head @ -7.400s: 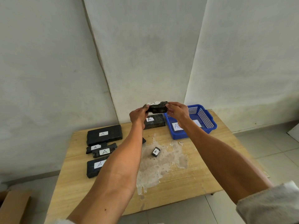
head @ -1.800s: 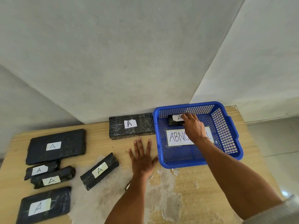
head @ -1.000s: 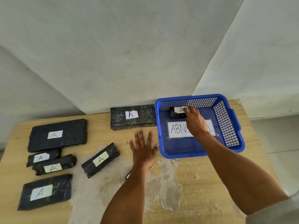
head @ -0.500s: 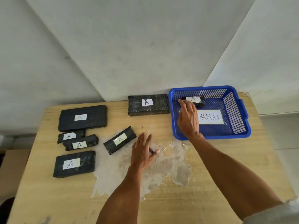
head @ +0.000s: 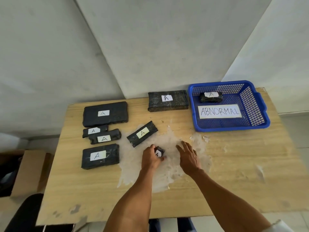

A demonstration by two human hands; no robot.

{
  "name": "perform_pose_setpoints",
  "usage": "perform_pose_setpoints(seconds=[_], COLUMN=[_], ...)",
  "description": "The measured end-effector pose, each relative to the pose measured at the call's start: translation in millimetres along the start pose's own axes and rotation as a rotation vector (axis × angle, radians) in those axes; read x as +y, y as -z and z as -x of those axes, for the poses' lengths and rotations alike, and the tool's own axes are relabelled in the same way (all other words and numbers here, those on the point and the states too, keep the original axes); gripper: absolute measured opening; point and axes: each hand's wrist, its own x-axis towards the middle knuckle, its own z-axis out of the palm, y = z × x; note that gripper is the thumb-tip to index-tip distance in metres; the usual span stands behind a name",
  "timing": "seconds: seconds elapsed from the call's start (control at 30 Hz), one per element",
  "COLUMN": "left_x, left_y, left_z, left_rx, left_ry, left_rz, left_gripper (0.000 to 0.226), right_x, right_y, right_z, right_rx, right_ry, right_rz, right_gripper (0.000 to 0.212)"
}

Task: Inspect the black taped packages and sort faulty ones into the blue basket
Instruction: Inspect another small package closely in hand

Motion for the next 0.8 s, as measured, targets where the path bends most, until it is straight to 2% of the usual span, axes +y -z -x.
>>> perform_pose_setpoints(seconds=[0.1,0.17,0.27,0.37,0.5,0.8], left_x=[5,14,34,52,69,85], left_y=[17,28,50,77,111,163], left_z=[12,21,35,49,67,93], left_rx=[-0.030,-0.022,0.006,-0.017,-0.094,-0.048], left_ry=[0.033,0.006,-0.070,-0.181,-0.349,-0.429], left_rz=[0.127,0.174,0.280,0.362,0.348,0.649], left_gripper=[0.076,0.073,0.060,0.042,0.042,0.040], right_x=[-26,-47,-84,-109,-119,-149], right_y=[15,34,73,102,137,204], right_z=[4,5,10,12,16,34], right_rx=[0.031,0.079,0.147,0.175,0.265,0.373], right_ry=[-0.074,-0.116,-0.161,-0.167,-0.190,-0.124], right_rz=[-0.185,-0.393,-0.636,-0.774,-0.875,-1.055], right_gripper=[0.030,0.020,0.020,0.014,0.023,0.015])
